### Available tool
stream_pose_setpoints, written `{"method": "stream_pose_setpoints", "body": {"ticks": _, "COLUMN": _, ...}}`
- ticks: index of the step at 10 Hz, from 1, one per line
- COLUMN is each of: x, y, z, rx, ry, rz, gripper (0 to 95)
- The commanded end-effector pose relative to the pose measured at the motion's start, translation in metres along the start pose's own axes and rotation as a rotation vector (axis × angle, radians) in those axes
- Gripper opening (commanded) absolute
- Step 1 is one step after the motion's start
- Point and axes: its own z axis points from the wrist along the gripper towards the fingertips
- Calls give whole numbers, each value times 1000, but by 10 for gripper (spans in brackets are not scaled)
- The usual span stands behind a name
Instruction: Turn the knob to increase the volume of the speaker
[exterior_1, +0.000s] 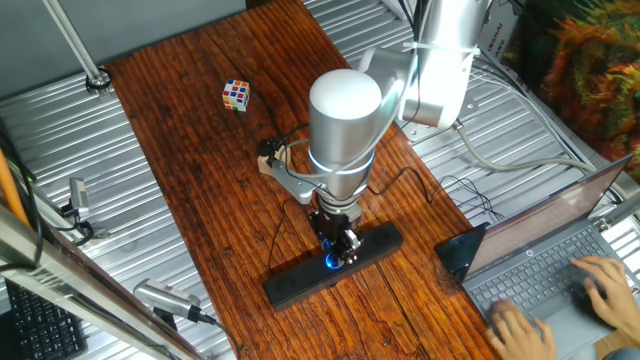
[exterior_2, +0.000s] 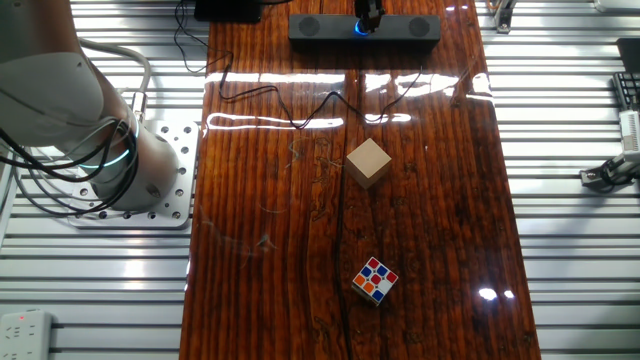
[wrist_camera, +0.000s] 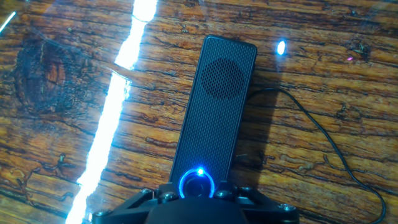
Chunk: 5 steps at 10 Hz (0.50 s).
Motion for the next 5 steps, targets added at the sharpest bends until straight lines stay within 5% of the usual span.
{"method": "stream_pose_setpoints", "body": {"ticks": 1, "x": 0, "y": 0, "z": 0, "rx": -5, "ry": 0, "rz": -7, "gripper": 380}}
{"method": "stream_pose_setpoints", "body": {"ticks": 5, "x": 0, "y": 0, "z": 1, "rx": -21, "ry": 6, "rz": -24, "gripper": 380}}
